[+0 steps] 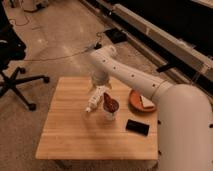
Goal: Place the bottle in the ceramic bowl
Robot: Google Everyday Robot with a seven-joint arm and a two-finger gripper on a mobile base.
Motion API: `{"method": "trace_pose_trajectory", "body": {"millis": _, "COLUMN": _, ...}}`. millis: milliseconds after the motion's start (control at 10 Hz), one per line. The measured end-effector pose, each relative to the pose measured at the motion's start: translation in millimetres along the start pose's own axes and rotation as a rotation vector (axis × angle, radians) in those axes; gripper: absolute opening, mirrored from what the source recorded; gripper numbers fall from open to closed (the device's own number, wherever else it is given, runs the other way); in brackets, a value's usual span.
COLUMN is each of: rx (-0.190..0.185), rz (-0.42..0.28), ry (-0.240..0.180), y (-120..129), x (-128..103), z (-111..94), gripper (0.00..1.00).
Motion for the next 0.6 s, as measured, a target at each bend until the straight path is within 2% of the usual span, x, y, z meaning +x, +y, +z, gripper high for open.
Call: {"method": "trace_pose_trajectory", "body": {"millis": 600, "rx": -0.018, "rz": -0.007, "ry": 0.001, "y": -4, "x": 7, "z": 15, "gripper": 0.8}}
